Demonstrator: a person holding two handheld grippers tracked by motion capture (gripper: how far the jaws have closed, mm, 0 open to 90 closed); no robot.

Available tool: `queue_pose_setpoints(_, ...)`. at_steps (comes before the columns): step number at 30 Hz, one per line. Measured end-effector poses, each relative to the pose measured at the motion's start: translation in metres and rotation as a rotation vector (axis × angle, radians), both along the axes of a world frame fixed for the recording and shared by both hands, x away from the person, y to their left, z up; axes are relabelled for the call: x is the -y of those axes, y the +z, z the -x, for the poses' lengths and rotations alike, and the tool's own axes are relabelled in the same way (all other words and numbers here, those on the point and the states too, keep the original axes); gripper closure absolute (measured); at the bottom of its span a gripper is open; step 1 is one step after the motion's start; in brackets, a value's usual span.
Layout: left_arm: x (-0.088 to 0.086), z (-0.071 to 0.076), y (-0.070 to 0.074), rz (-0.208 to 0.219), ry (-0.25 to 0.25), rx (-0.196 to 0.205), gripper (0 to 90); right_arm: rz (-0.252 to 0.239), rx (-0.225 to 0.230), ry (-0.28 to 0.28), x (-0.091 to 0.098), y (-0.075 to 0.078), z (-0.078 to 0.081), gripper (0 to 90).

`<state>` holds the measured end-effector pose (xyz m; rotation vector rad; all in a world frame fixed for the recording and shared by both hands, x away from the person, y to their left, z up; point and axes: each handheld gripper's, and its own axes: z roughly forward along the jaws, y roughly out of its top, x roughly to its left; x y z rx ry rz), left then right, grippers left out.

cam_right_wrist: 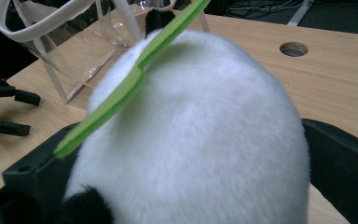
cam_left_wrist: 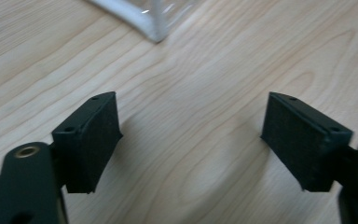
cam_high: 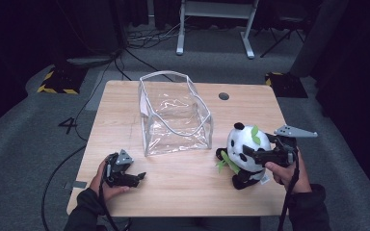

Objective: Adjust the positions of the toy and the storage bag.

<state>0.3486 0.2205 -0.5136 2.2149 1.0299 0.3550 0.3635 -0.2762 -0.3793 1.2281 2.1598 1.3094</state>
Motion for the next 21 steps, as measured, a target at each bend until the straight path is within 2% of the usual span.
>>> queue_pose_setpoints(2, -0.006, -0.001, 0.0, 0.015, 0.027, 0.0, 18.0, -0.012, -0.004, 0.0, 0.002, 0.0, -0.001, 2.4)
queue_pose_setpoints(3, -0.006, -0.001, 0.0, 0.015, 0.027, 0.0, 16.5, -0.016, -0.007, -0.001, 0.003, 0.0, -0.001, 2.4)
queue_pose_setpoints(6, -0.011, -0.003, 0.006, 0.03, 0.043, 0.037, 16.0, -0.017, -0.005, 0.02, 0.003, -0.001, -0.001, 3.3)
queue_pose_setpoints(9, -0.011, -0.005, 0.008, 0.017, 0.069, 0.056, 16.5, -0.013, 0.002, 0.036, 0.002, 0.0, -0.001, 10.4)
queue_pose_setpoints(10, -0.012, -0.008, 0.009, 0.008, 0.092, 0.064, 16.6, -0.009, 0.002, 0.04, 0.002, 0.0, -0.001, 13.4)
queue_pose_setpoints(11, -0.012, -0.008, 0.009, 0.008, 0.092, 0.064, 17.0, -0.009, 0.002, 0.04, 0.002, 0.0, -0.001, 13.4)
queue_pose_setpoints(13, -0.013, -0.011, 0.013, 0.013, 0.11, 0.078, 18.3, 0.004, 0.0, 0.057, 0.003, 0.002, -0.001, 20.1)
queue_pose_setpoints(15, -0.017, -0.02, 0.022, 0.042, 0.153, 0.117, 18.3, 0.009, -0.002, 0.062, 0.004, 0.002, -0.001, 23.8)
queue_pose_setpoints(16, -0.018, -0.025, 0.024, 0.057, 0.165, 0.123, 18.4, 0.014, 0.001, 0.065, 0.005, 0.003, -0.001, 25.7)
queue_pose_setpoints(18, -0.017, -0.036, 0.029, 0.056, 0.188, 0.137, 19.1, 0.023, 0.004, 0.074, 0.005, 0.003, 0.0, 28.2)
queue_pose_setpoints(19, -0.017, -0.036, 0.029, 0.056, 0.188, 0.137, 19.2, 0.023, 0.004, 0.074, 0.005, 0.003, 0.0, 28.2)
queue_pose_setpoints(21, -0.015, -0.049, 0.034, 0.052, 0.206, 0.162, 19.4, 0.027, 0.007, 0.075, 0.005, 0.003, 0.001, 30.3)
